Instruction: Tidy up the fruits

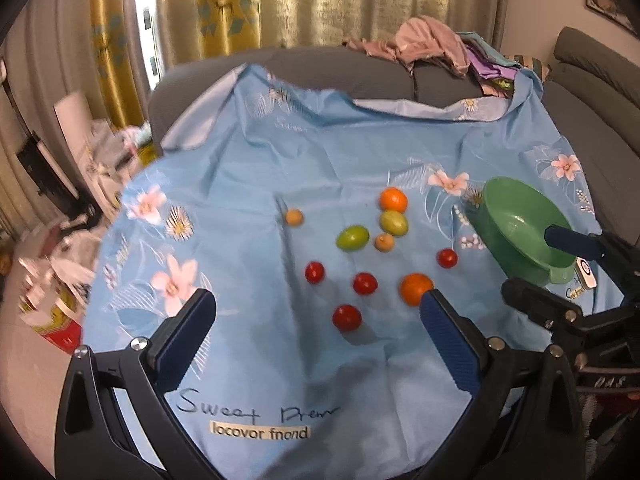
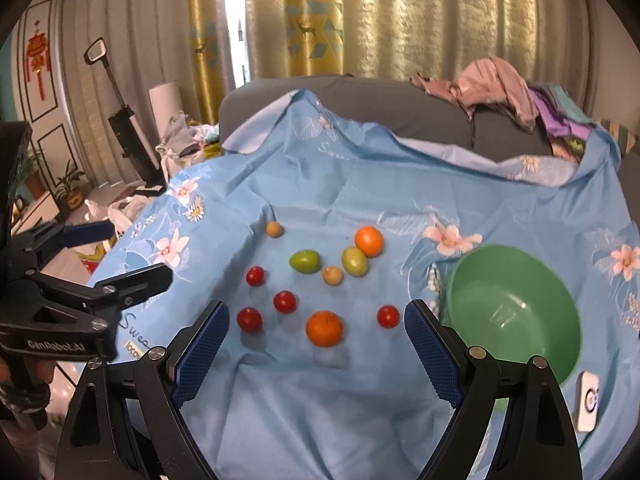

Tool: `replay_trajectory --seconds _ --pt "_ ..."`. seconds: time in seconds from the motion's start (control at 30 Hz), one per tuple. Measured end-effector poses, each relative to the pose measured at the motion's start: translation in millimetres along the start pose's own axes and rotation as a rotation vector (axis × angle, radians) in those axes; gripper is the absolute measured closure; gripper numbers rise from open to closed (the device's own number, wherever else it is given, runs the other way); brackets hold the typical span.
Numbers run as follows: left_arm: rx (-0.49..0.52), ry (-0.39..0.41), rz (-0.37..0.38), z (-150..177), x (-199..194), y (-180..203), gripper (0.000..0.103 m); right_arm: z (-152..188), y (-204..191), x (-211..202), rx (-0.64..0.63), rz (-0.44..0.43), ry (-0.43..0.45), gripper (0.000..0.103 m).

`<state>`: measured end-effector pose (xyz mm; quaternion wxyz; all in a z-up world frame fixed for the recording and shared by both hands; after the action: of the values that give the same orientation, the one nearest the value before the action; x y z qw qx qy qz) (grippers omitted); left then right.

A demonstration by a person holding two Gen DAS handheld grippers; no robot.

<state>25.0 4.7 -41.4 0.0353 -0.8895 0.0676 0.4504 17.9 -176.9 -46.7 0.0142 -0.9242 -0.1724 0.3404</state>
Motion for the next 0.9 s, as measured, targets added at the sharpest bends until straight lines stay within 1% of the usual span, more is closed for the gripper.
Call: replay_trajectory --seconds 0.03,0.1,0.17,0.23,0.27,0.37,0.4,0.5,0.53,0.6,0.63,0.7,0.83,0.87,0.9 --pt "-0.014 0.004 0.017 5 6 -4 0.001 6 4 4 0.054 -0.044 0.004 0.014" --pt "-0.028 -0.009 0.044 11 17 -8 0.001 12 8 10 0.111 -0.095 -0.004 0.014" --pt "-0.048 -0.028 0.088 22 28 -10 0.001 24 13 19 0.114 -0.102 -0.026 0.014" --pt "-0.043 -0.05 0.105 32 41 -11 0.001 35 18 28 0.114 -0.115 -0.046 0.014" --pt "-0.045 -0.06 0.121 36 45 -10 0.001 40 20 34 0.086 -0.096 -0.045 0.014" --pt "-0.061 -0.09 0.18 43 59 -11 0.001 48 22 48 0.074 -0.112 -0.051 0.014" --pt "-0.057 -0.091 0.181 45 63 -12 0.001 48 22 53 0.074 -0.12 -0.059 0.014" --pt "-0.051 -0.095 0.181 45 70 -14 0.001 47 19 68 0.051 -0.126 -0.058 0.019" --pt "-0.049 -0.097 0.181 44 73 -15 0.001 47 19 72 0.04 -0.122 -0.047 0.02" --pt "-0.047 -0.096 0.184 44 78 -15 0.001 46 18 83 0.027 -0.116 -0.054 0.02" --pt "-0.047 -0.097 0.184 44 81 -16 0.001 45 18 90 0.024 -0.112 -0.059 0.022" --pt "-0.042 -0.098 0.188 42 85 -17 0.001 42 20 102 0.023 -0.1 -0.093 0.029" --pt "-0.033 -0.094 0.192 38 92 -18 0.001 42 19 125 0.0 -0.08 -0.161 0.029" --pt "-0.031 -0.095 0.19 36 94 -19 0.001 43 19 128 -0.004 -0.078 -0.19 0.03" --pt "-0.031 -0.096 0.19 33 97 -21 0.001 43 19 132 -0.007 -0.077 -0.202 0.032"
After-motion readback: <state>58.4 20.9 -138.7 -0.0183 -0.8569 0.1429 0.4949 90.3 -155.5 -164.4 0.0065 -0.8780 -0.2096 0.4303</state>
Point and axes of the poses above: each gripper's, at about its wrist camera, not at the fingertips, and x roughly the way its jaws point, y to its right, z to its underside, the point moved 2 cm from there along x, roughly the way its jaws point, and after that the axes turned 3 degrees about z, right-handed, at the moved point
